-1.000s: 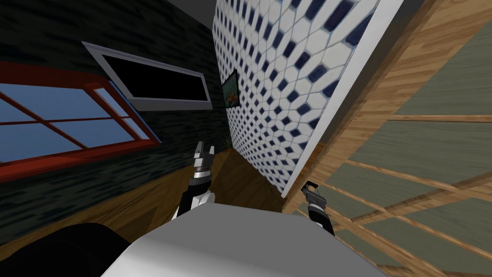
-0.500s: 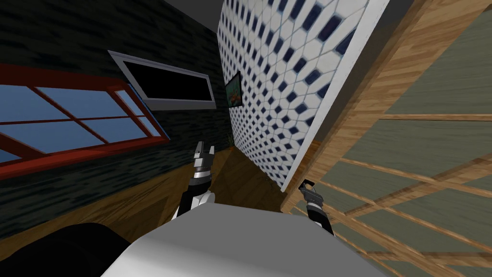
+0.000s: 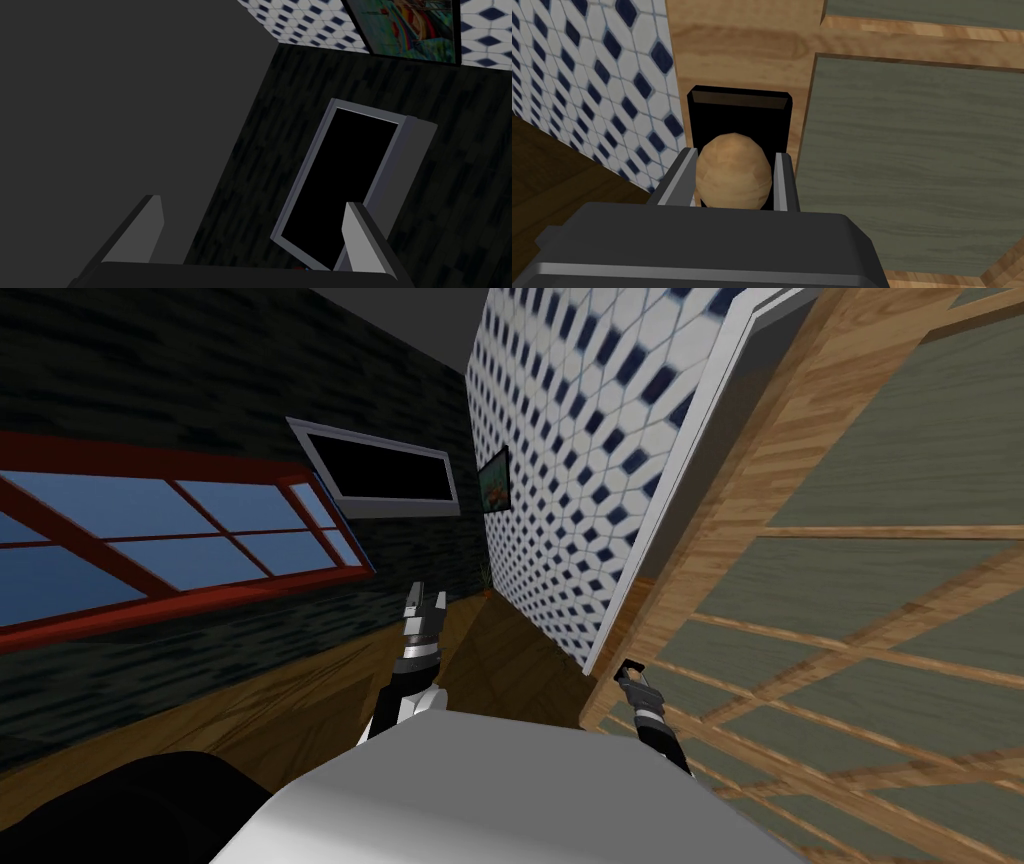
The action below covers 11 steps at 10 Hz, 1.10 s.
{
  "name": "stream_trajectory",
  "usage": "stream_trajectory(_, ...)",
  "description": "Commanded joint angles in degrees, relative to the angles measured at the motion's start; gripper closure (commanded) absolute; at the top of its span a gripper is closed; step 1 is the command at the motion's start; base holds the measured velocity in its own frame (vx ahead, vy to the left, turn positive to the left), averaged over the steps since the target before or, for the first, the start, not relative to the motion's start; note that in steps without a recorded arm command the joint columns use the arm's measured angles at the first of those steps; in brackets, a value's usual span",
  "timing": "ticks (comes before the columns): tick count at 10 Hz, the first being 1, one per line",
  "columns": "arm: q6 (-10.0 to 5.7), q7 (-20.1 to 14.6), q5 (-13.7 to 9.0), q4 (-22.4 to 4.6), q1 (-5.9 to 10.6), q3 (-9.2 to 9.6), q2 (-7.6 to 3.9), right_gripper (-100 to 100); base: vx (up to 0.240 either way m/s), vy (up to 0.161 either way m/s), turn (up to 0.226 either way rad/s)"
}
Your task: Pull the door open
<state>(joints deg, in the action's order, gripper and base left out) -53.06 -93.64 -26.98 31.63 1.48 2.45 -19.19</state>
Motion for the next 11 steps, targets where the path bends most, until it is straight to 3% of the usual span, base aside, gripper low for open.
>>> stream_trajectory(1, -0.24, -0.84, 0.62, 0.14, -0.06, 0.93, -0.31, 100, -0.249, 0.008, 0.049)
stream_trajectory(2, -0.09, -0.56, 0.42, 0.04, 0.03, 0.64, -0.24, 100, -0.111, 0.012, 0.019)
stream_trajectory(9, -2.49, -5.81, 4.14, 1.67, -2.19, 6.52, -2.83, 100, -0.226, -0.012, 0.055)
stream_trajectory(11, -2.71, -5.94, 4.27, 1.07, -1.88, 6.68, -2.89, 100, -0.162, 0.002, 0.021)
